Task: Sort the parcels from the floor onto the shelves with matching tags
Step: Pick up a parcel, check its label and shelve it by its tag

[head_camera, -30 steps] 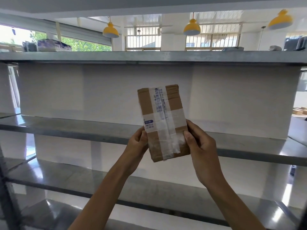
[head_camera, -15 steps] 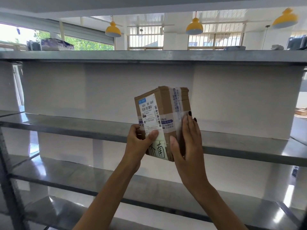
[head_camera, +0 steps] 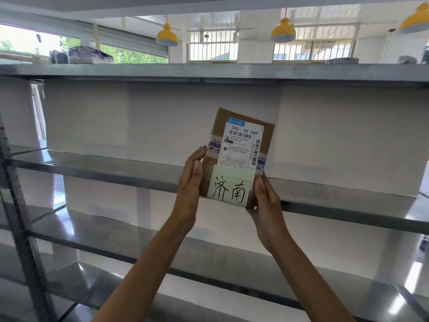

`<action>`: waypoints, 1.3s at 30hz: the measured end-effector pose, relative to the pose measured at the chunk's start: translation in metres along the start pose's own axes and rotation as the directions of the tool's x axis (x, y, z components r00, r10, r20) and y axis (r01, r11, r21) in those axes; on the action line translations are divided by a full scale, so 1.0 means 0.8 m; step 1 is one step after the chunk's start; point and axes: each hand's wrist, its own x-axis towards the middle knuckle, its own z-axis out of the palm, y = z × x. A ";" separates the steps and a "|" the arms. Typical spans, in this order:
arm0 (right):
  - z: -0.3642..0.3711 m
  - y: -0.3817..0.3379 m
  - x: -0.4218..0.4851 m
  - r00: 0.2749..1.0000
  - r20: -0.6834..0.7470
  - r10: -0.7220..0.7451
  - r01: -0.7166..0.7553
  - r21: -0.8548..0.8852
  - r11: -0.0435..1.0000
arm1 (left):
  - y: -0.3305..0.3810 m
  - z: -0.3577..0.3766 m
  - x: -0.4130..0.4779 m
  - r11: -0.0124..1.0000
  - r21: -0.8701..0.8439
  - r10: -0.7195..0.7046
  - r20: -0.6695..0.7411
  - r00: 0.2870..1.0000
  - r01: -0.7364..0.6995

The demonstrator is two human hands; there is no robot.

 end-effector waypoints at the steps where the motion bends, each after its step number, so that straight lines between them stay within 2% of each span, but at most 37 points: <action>1: 0.001 0.003 0.001 1.000 -0.009 0.007 -0.007 -0.004 1.000 | -0.002 -0.001 -0.001 1.000 -0.003 -0.010 0.003 1.000 0.010; 10: 0.010 0.006 0.008 1.000 -0.001 -0.003 0.003 -0.113 0.994 | -0.010 -0.015 -0.006 0.993 -0.109 -0.049 -0.013 0.999 0.048; 16: 0.021 0.013 0.018 0.999 0.029 0.029 -0.027 -0.068 0.997 | -0.012 -0.034 -0.002 0.984 -0.120 -0.135 -0.012 0.991 0.133; 19: 0.031 0.017 0.029 0.996 0.064 0.056 -0.051 -0.071 0.996 | -0.013 -0.047 0.003 0.985 -0.069 -0.165 -0.062 0.984 0.160; 24: 0.049 0.030 0.052 0.964 0.159 0.211 -0.198 -0.095 0.976 | -0.018 -0.070 0.003 0.971 0.019 -0.235 -0.100 0.967 0.238; 36: 0.097 0.076 0.047 0.941 0.249 0.229 -0.201 -0.133 0.971 | -0.018 -0.123 -0.023 0.949 0.120 -0.266 -0.192 0.945 0.292; 39: 0.121 0.085 0.042 0.941 0.275 0.197 -0.163 -0.142 0.976 | -0.014 -0.145 -0.038 0.942 0.142 -0.269 -0.216 0.939 0.303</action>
